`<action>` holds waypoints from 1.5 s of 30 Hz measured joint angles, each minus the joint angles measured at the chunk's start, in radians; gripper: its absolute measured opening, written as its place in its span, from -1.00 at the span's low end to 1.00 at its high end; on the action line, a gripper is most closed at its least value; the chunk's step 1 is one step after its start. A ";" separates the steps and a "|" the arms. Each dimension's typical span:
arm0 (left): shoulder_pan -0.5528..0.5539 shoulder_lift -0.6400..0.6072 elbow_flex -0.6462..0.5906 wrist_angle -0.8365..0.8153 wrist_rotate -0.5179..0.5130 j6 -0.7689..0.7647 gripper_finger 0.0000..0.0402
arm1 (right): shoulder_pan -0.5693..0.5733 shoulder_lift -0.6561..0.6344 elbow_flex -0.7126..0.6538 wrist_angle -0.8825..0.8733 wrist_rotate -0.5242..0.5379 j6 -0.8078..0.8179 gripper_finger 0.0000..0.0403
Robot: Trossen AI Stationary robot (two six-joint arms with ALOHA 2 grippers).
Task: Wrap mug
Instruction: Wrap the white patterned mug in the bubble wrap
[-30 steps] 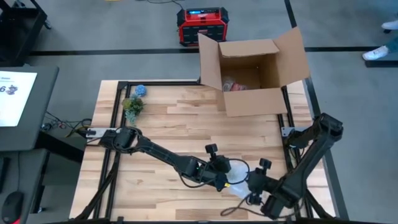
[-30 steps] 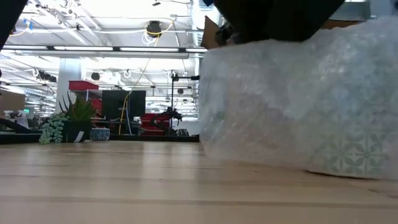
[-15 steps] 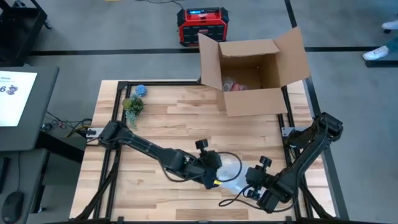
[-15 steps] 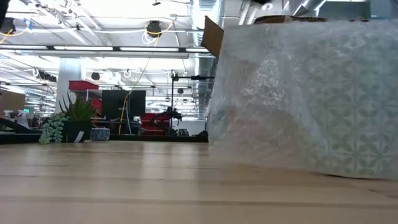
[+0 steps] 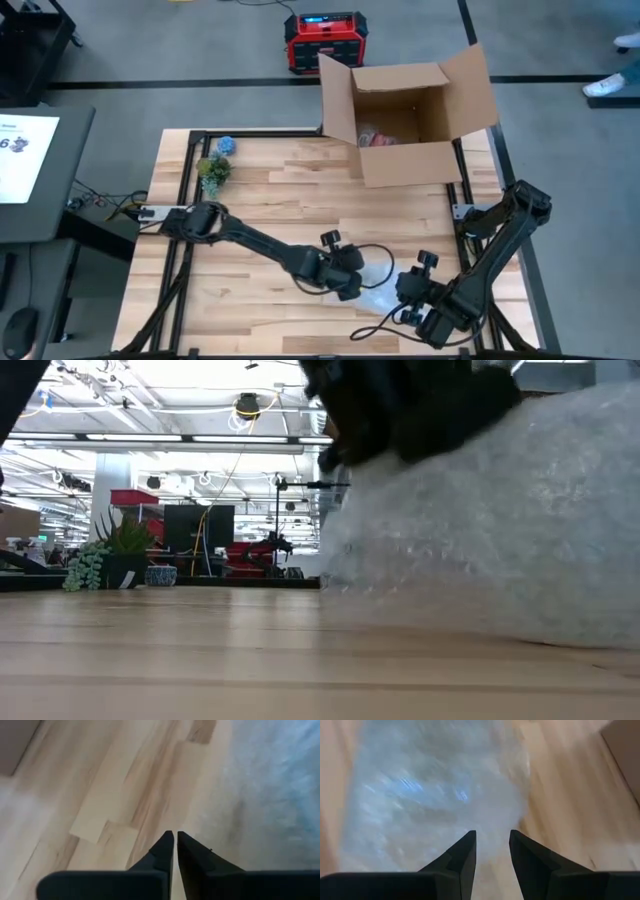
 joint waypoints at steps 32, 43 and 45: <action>-0.160 -0.366 0.002 -0.519 -0.226 -0.256 -1.00 | -0.379 0.065 0.032 0.377 -0.422 -0.613 -0.99; -0.305 -0.366 0.002 -0.543 -0.343 -0.442 -1.00 | -0.426 0.238 0.010 0.433 -0.545 -0.699 -1.00; -0.318 -0.366 0.002 -0.531 -0.357 -0.441 -1.00 | -0.429 0.239 0.032 0.401 -0.548 -0.702 -1.00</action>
